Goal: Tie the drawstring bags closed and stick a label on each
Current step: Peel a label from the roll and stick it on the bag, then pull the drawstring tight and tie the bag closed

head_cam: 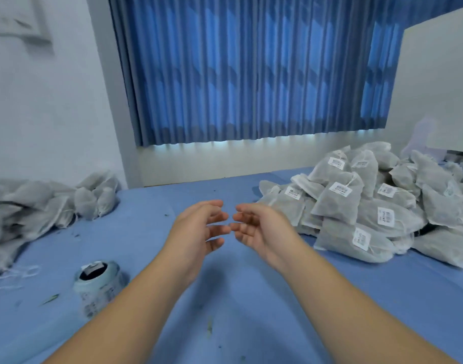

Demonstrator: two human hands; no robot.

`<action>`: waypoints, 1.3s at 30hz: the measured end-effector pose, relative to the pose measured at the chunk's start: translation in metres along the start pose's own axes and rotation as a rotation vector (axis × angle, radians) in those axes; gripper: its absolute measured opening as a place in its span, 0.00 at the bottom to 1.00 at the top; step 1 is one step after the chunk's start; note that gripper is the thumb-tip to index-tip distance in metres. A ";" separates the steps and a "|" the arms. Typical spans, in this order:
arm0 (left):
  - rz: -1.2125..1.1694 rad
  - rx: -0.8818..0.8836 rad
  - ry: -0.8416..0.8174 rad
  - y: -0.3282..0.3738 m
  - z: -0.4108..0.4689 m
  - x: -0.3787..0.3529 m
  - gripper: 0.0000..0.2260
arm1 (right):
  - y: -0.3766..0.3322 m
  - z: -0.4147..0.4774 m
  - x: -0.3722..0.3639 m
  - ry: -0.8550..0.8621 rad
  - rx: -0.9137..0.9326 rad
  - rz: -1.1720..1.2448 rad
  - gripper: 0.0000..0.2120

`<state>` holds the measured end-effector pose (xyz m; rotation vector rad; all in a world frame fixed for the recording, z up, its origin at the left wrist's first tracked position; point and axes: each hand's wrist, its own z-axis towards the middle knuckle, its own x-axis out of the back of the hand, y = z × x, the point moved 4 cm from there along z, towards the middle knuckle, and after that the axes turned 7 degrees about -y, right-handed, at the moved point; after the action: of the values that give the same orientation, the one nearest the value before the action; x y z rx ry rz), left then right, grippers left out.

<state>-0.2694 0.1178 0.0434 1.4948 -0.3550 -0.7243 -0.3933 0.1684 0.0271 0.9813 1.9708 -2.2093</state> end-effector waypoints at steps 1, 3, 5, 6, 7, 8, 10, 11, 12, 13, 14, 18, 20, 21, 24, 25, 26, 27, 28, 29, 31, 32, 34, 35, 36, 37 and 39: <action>0.038 -0.002 0.016 0.004 -0.005 0.016 0.08 | 0.010 0.002 -0.018 -0.039 -0.013 -0.004 0.03; 0.137 0.004 0.054 0.012 -0.017 0.052 0.08 | 0.033 0.004 -0.052 -0.103 -0.033 -0.035 0.04; 0.232 0.022 0.111 0.019 -0.028 0.091 0.06 | 0.054 0.006 -0.083 -0.143 -0.026 -0.110 0.05; 0.274 0.029 0.142 0.023 -0.033 0.111 0.06 | 0.063 0.006 -0.097 -0.153 -0.010 -0.163 0.05; 0.312 0.035 0.171 0.026 -0.039 0.130 0.05 | 0.071 0.007 -0.110 -0.164 0.008 -0.221 0.04; 0.363 0.041 0.205 0.030 -0.046 0.154 0.05 | 0.080 0.008 -0.128 -0.181 0.026 -0.270 0.04; 0.484 0.073 0.250 0.032 -0.053 0.185 0.06 | 0.090 0.011 -0.146 -0.186 0.080 -0.334 0.06; 0.546 0.085 0.275 0.033 -0.058 0.203 0.06 | 0.097 0.013 -0.157 -0.184 0.102 -0.364 0.06; 0.615 0.097 0.297 0.033 -0.063 0.219 0.06 | 0.104 0.015 -0.166 -0.174 0.138 -0.414 0.07; 0.692 0.110 0.317 0.034 -0.067 0.235 0.06 | 0.110 0.015 -0.173 -0.159 0.195 -0.491 0.08; 0.776 0.122 0.337 0.034 -0.070 0.250 0.07 | 0.117 0.014 -0.178 -0.153 0.273 -0.583 0.09; 1.131 0.153 0.408 0.038 -0.077 0.300 0.06 | 0.141 0.006 -0.189 -0.265 0.570 -1.021 0.07; 1.231 0.121 0.452 0.044 -0.078 0.320 0.06 | 0.149 0.006 -0.190 -0.364 0.593 -1.128 0.08; 1.268 0.087 0.484 0.048 -0.077 0.328 0.05 | 0.151 0.006 -0.188 -0.390 0.588 -1.132 0.09; 1.389 0.003 0.628 0.066 -0.079 0.350 0.10 | 0.155 0.005 -0.186 -0.415 0.587 -1.136 0.09; 1.458 -0.026 0.680 0.073 -0.081 0.354 0.11 | 0.157 0.006 -0.187 -0.422 0.588 -1.148 0.09; 1.554 -0.050 0.726 0.081 -0.083 0.358 0.11 | 0.159 0.006 -0.188 -0.426 0.586 -1.164 0.09; 1.664 -0.066 0.760 0.087 -0.085 0.361 0.12 | 0.160 0.006 -0.189 -0.427 0.578 -1.184 0.10; 1.769 -0.066 0.783 0.093 -0.086 0.364 0.13 | 0.161 0.007 -0.190 -0.426 0.569 -1.203 0.10; 1.861 -0.037 0.799 0.097 -0.086 0.368 0.14 | 0.162 0.007 -0.191 -0.424 0.561 -1.220 0.11; 1.996 0.092 0.819 0.102 -0.085 0.378 0.16 | 0.164 0.007 -0.192 -0.423 0.561 -1.240 0.11; 2.039 0.168 0.821 0.104 -0.083 0.383 0.17 | 0.164 0.006 -0.192 -0.422 0.561 -1.244 0.11; 2.078 0.302 0.805 0.107 -0.079 0.391 0.19 | 0.164 0.006 -0.191 -0.420 0.547 -1.249 0.12; 2.071 0.352 0.797 0.109 -0.077 0.395 0.19 | 0.164 0.006 -0.191 -0.421 0.534 -1.255 0.12; 2.048 0.391 0.789 0.111 -0.076 0.398 0.19 | 0.164 0.006 -0.191 -0.423 0.520 -1.260 0.13; 2.021 0.424 0.777 0.113 -0.075 0.400 0.19 | 0.164 0.007 -0.190 -0.424 0.510 -1.260 0.13; 1.977 0.457 0.738 0.114 -0.074 0.403 0.18 | 0.164 0.007 -0.190 -0.424 0.493 -1.260 0.14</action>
<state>0.1022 -0.0878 0.0621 0.9816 -1.1351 1.4808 -0.1760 0.0566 -0.0316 -1.0783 2.0537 -3.0791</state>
